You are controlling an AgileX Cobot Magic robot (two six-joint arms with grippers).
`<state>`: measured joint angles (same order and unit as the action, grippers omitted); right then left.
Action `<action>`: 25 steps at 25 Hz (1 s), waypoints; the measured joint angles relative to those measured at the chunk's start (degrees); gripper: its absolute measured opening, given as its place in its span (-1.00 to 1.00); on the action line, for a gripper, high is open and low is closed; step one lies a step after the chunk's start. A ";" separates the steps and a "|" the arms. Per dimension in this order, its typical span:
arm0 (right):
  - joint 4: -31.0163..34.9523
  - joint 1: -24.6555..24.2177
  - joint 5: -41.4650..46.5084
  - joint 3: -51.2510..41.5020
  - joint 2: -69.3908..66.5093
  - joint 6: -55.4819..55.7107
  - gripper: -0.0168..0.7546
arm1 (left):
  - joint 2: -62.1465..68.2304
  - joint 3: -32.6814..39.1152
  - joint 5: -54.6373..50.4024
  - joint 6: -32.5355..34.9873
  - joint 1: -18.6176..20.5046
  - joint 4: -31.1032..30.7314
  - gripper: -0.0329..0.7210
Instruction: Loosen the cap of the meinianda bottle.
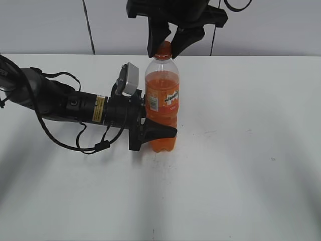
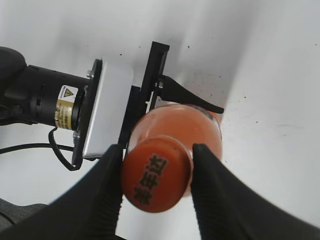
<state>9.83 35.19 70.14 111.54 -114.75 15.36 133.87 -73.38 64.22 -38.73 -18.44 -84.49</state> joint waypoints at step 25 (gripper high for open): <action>0.82 0.00 0.61 0.30 0.00 -56.70 -0.23 | 0.00 0.00 0.09 0.05 0.17 -0.66 0.14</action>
<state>10.66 35.19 70.75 111.84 -114.75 -41.35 133.87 -73.38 64.31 -38.68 -18.27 -85.15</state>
